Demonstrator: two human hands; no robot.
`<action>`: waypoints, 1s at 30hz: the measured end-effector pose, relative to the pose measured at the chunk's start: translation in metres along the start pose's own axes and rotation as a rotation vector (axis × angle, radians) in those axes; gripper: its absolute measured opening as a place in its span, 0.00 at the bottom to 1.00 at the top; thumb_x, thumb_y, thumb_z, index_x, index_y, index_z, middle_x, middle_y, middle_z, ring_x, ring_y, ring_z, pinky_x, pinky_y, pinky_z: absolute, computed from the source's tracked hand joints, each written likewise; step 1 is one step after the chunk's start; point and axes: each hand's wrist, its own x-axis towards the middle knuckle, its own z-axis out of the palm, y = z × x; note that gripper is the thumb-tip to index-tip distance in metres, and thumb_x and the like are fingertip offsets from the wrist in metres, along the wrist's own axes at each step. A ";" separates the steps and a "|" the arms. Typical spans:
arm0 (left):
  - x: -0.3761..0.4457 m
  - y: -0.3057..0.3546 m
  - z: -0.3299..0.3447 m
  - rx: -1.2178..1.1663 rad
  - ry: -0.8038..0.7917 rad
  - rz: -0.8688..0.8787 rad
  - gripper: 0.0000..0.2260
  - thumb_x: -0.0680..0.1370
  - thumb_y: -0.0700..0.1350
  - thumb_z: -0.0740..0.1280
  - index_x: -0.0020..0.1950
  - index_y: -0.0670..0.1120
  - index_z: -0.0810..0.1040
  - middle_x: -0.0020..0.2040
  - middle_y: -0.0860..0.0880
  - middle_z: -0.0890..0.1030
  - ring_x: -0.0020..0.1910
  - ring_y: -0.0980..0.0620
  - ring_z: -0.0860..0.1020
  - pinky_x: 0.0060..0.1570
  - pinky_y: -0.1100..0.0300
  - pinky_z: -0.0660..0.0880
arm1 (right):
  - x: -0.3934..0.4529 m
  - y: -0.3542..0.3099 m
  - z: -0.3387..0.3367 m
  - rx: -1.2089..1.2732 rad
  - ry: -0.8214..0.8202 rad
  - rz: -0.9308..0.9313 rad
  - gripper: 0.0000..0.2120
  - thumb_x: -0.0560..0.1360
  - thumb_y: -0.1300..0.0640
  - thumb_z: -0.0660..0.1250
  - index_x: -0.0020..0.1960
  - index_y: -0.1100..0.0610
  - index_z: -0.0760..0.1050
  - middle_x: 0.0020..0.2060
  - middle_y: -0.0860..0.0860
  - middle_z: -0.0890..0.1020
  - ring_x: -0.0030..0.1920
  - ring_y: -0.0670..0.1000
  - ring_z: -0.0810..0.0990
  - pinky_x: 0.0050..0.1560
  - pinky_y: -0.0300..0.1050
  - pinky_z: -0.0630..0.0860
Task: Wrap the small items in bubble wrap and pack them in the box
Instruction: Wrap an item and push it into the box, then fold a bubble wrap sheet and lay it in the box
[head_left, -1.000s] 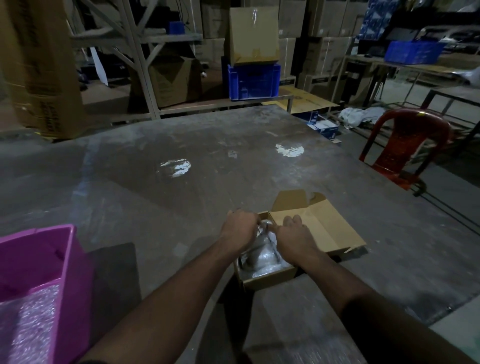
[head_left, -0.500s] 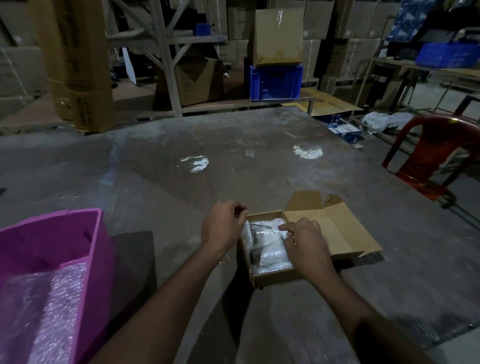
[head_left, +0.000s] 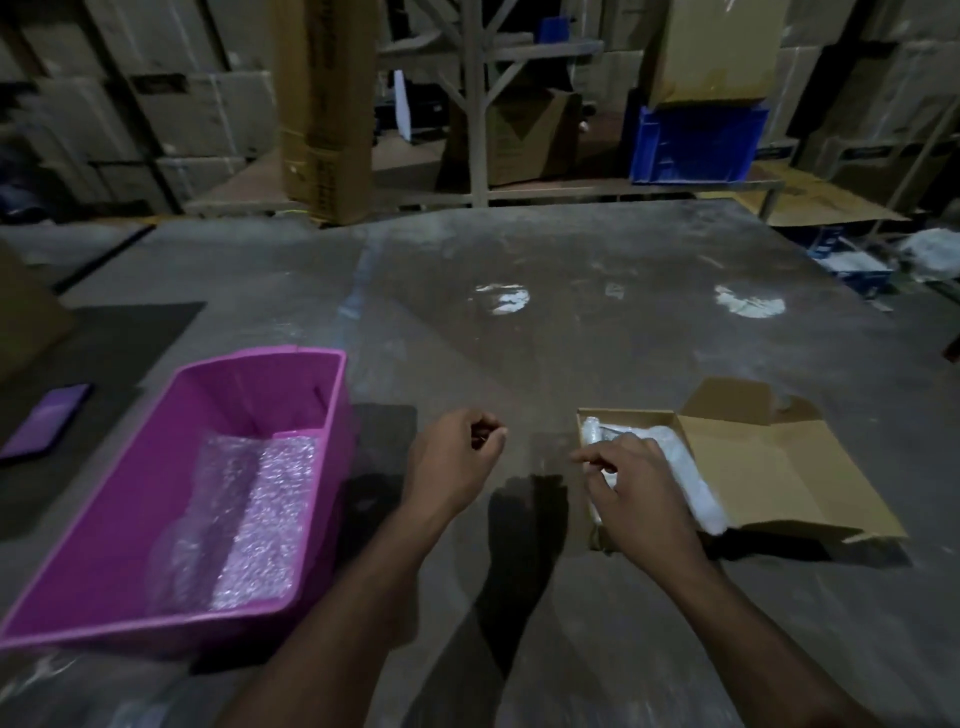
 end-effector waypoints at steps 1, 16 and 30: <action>-0.005 -0.004 -0.007 -0.006 0.019 -0.010 0.07 0.81 0.52 0.68 0.55 0.52 0.83 0.47 0.57 0.83 0.44 0.62 0.79 0.44 0.64 0.76 | 0.001 -0.006 0.003 0.010 -0.030 -0.011 0.11 0.78 0.62 0.67 0.53 0.49 0.84 0.50 0.48 0.81 0.56 0.49 0.74 0.58 0.49 0.73; -0.053 -0.107 -0.148 0.078 0.374 -0.355 0.05 0.78 0.48 0.72 0.51 0.51 0.86 0.43 0.53 0.86 0.44 0.53 0.83 0.45 0.56 0.80 | 0.027 -0.155 0.102 0.195 -0.315 -0.403 0.10 0.78 0.60 0.66 0.52 0.51 0.84 0.41 0.42 0.75 0.50 0.48 0.74 0.51 0.45 0.73; -0.050 -0.216 -0.182 0.637 -0.475 -0.557 0.33 0.72 0.64 0.73 0.73 0.51 0.72 0.72 0.47 0.72 0.69 0.41 0.72 0.68 0.49 0.72 | 0.029 -0.256 0.170 -0.708 -0.583 -0.863 0.15 0.72 0.66 0.68 0.31 0.55 0.66 0.35 0.52 0.79 0.43 0.56 0.81 0.44 0.47 0.68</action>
